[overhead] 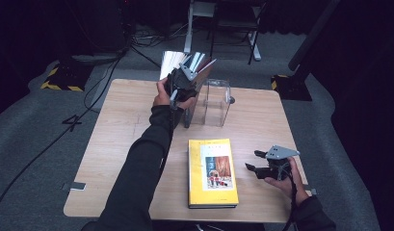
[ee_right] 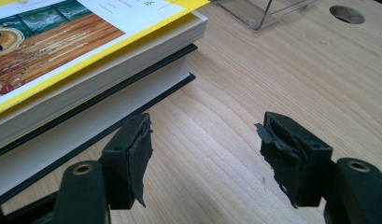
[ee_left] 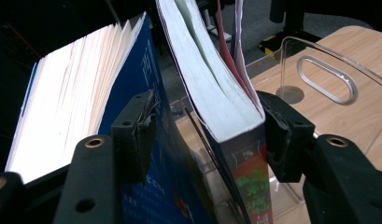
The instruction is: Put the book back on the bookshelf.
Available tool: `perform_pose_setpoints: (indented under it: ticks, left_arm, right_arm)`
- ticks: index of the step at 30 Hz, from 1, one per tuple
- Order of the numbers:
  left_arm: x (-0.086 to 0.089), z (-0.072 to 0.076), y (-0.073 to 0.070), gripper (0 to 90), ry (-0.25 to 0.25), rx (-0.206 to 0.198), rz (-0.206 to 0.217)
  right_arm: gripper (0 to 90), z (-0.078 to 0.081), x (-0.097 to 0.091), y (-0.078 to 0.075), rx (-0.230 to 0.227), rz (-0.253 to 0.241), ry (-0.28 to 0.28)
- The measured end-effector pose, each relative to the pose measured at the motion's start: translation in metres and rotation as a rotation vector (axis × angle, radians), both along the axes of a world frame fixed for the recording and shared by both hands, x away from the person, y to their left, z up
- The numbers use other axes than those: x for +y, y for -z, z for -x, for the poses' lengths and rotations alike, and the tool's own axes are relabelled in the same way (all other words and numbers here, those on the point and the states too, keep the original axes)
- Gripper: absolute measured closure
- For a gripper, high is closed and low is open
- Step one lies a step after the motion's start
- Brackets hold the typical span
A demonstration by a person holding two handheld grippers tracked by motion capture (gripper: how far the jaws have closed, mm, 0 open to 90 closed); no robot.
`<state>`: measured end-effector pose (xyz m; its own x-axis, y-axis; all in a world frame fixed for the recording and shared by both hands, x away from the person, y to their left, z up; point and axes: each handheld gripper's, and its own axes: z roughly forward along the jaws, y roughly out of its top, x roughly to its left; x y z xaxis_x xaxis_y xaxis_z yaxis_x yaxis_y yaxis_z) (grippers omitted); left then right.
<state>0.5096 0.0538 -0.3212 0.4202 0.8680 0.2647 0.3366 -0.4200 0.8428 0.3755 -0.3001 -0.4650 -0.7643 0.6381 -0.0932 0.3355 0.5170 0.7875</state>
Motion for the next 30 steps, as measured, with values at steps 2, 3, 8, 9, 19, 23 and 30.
perform_pose_setpoints:
  ticks: [2,3,8,9,19,23,30]
  left_arm:
    - [0.001,0.003,0.000,42.3,0.004,-0.001,0.005]
    - [0.002,0.005,-0.001,42.2,0.006,-0.004,0.005]
    - [0.007,0.014,-0.002,43.1,0.029,-0.006,0.021]
    - [0.009,0.016,-0.002,43.0,0.035,-0.007,0.022]
    - [0.020,0.032,-0.003,42.8,0.062,-0.011,0.017]
    - [0.028,0.039,-0.002,43.1,0.077,-0.014,0.020]
    - [0.036,0.051,0.003,42.4,0.098,-0.012,0.020]
  right_arm:
    - [34.2,0.000,0.000,0.000,0.003,-0.003,0.001]
    - [34.2,0.000,0.000,0.000,0.004,-0.003,0.001]
    - [33.9,0.000,-0.001,0.000,0.009,-0.006,-0.002]
    - [33.9,0.000,0.000,0.000,0.010,-0.004,-0.002]
    - [33.6,0.000,0.001,0.002,0.018,0.005,-0.009]
    - [33.5,-0.001,0.001,0.002,0.021,0.005,-0.009]
    - [33.5,0.000,0.001,0.002,0.023,0.007,-0.011]
